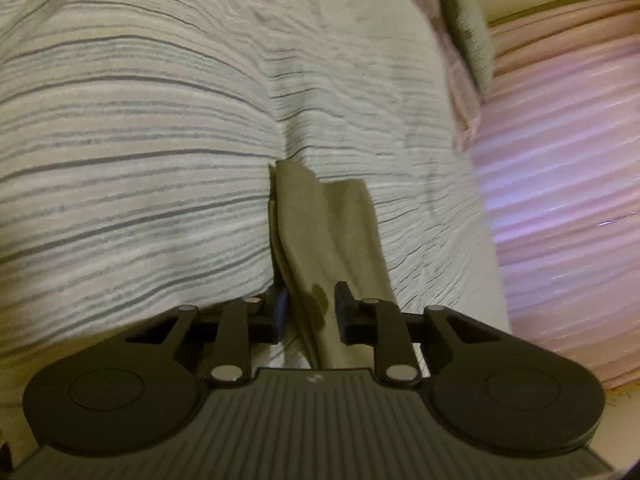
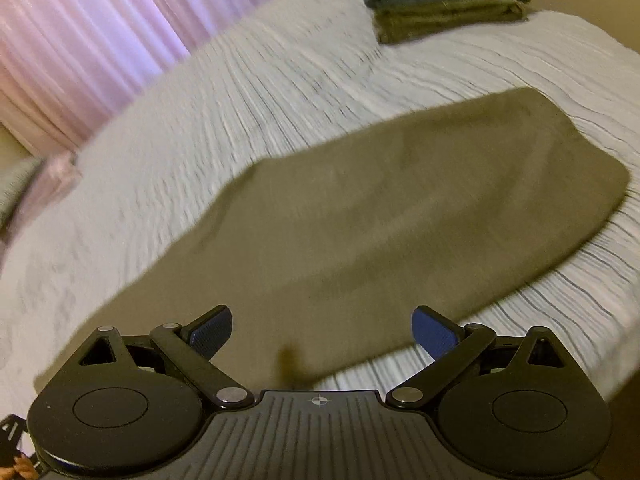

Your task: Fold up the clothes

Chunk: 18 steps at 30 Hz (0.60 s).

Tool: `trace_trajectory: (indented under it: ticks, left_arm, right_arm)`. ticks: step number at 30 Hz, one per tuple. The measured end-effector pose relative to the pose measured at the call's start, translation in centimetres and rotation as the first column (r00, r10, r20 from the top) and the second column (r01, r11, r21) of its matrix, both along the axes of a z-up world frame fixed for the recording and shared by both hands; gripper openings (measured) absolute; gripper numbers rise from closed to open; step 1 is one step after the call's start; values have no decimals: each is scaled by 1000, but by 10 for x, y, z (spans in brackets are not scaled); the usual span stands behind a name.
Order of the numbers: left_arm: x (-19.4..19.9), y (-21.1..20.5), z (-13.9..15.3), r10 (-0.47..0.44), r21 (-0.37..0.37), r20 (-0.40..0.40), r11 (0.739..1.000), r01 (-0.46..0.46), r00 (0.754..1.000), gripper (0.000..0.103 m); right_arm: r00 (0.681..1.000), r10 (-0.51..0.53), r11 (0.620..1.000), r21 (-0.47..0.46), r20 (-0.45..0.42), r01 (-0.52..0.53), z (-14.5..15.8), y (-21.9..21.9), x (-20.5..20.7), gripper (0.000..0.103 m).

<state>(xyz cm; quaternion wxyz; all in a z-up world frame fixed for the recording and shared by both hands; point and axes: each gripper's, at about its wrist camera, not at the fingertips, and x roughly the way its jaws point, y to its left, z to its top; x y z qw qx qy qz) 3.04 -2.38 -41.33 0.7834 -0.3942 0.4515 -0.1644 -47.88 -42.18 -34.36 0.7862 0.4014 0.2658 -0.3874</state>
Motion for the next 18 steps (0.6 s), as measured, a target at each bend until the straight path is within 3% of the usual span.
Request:
trace_trajectory:
  ticks: [6,11,16,18]
  left_arm:
    - [-4,4,-2,-49,8,115,999,48,992,3]
    - [-2,-10,29,-161,152,197,980,132,967,2]
    - [-16,-49,77,-282,241,339,948,207,898,2]
    - [-36,-74,100,-358,281,413,925,257,838,2]
  right_arm:
    - [993,-44,994,-94,110,54,-18,21,-38,99]
    - [986,-107,986,-115,130,122,-11,55,-82,99]
    - [980,-156,976,-131,126,172,-6,70,-117,99]
    - [976,-175,974,-125,130,191,-5,71,-125,99]
